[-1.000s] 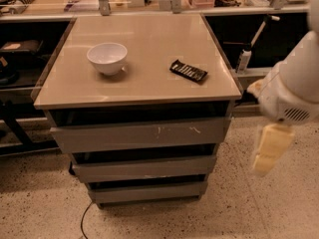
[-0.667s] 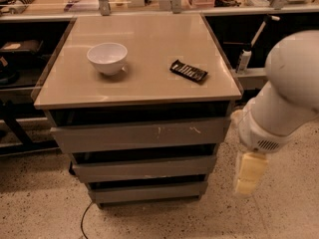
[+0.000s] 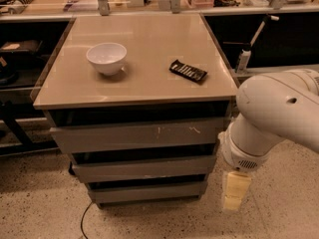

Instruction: Open middle drawer

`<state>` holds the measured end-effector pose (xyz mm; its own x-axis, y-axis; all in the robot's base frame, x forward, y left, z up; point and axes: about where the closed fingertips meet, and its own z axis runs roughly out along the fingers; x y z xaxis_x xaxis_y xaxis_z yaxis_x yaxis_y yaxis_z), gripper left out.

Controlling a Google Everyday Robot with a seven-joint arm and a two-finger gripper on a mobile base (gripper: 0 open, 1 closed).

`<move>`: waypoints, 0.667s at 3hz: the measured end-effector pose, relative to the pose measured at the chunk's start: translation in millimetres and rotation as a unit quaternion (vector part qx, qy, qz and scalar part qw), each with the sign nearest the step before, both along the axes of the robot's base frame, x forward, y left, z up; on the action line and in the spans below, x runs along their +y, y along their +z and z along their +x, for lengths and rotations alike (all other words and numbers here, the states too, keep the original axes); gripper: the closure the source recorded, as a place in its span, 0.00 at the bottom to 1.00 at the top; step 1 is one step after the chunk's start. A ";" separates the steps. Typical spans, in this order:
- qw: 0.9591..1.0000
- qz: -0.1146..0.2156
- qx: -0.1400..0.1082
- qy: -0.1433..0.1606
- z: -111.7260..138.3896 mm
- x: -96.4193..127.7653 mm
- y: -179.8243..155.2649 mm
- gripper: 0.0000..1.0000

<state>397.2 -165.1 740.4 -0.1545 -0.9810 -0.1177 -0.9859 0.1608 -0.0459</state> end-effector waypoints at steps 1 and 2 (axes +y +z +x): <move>1.000 0.000 0.000 0.000 0.0 0.0 -0.1 0.00; 0.999 0.033 0.025 -0.012 3.1 22.6 -48.0 0.00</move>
Offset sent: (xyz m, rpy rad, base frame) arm 0.0127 0.0720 -0.1502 0.2141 0.1622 -0.0809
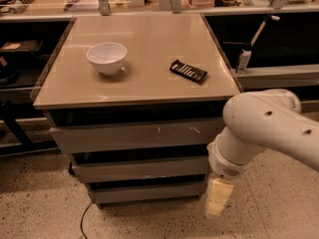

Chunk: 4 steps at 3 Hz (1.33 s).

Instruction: Open middle drawer

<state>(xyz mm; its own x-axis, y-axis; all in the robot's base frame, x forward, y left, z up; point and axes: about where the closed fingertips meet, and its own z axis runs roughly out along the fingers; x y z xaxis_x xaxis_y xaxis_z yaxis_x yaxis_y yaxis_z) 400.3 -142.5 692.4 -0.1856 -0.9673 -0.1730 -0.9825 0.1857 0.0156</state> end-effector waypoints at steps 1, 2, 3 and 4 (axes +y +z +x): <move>0.999 0.039 0.007 -0.027 15.5 26.4 -55.1 0.00; 0.997 0.060 0.003 -0.044 31.6 43.2 -94.6 0.00; 0.996 0.072 0.009 -0.060 58.3 66.8 -147.7 0.00; 0.996 0.073 0.010 -0.060 58.0 67.5 -149.1 0.00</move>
Offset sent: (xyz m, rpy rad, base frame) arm 0.0532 0.0631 -0.1420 0.1728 -0.0048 -0.1293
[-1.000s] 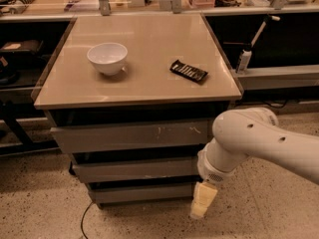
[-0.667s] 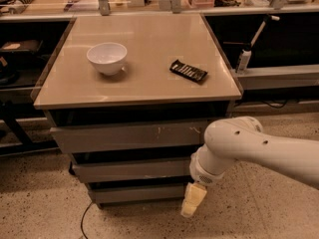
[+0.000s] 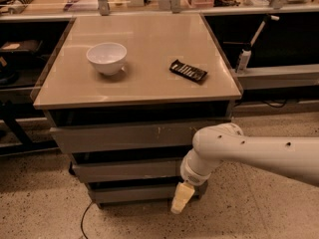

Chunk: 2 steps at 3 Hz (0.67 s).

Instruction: Open middle drawer

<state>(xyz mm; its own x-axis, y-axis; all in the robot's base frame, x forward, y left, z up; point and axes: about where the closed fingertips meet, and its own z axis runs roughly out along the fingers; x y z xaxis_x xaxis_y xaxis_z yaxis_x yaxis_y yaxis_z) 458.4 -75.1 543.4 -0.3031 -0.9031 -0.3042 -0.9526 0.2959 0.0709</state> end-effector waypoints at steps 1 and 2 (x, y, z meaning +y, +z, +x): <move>1.000 0.010 0.004 0.005 0.1 6.7 -15.2 0.00; 1.000 0.019 0.001 -0.011 20.3 13.4 -41.8 0.00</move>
Offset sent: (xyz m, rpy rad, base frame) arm 0.0482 0.0208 -0.0755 0.0637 -0.0082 -0.0733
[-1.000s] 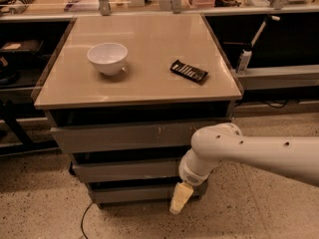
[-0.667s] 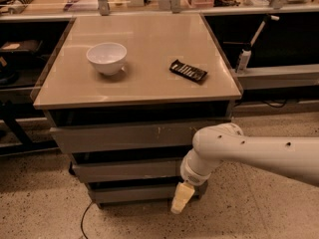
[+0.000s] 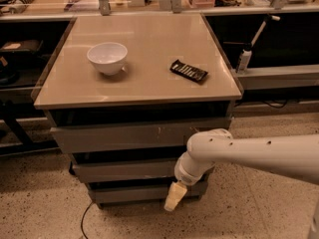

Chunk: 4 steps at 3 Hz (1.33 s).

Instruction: Open middle drawer

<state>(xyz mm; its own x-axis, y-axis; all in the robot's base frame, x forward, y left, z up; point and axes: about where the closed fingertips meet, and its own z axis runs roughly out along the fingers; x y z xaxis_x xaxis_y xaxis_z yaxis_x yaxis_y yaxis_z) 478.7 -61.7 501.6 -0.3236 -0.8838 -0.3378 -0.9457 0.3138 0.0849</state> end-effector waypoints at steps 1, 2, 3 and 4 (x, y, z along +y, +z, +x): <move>1.000 0.006 -0.014 -0.018 24.4 0.4 -15.4 0.00; 0.999 0.007 -0.019 -0.032 40.9 -1.2 -29.2 0.00; 0.999 0.008 -0.021 -0.042 52.4 -0.9 -40.7 0.00; 0.998 0.009 -0.027 -0.050 72.1 5.4 -60.0 0.00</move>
Offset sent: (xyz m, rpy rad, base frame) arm 0.0629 -0.0046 -0.0433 0.0169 -0.0566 -0.1033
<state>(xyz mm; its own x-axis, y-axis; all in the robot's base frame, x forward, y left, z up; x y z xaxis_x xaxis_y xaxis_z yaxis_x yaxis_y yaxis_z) 550.7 -56.3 441.6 -0.3910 -0.8419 -0.3719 -0.9130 0.4057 0.0415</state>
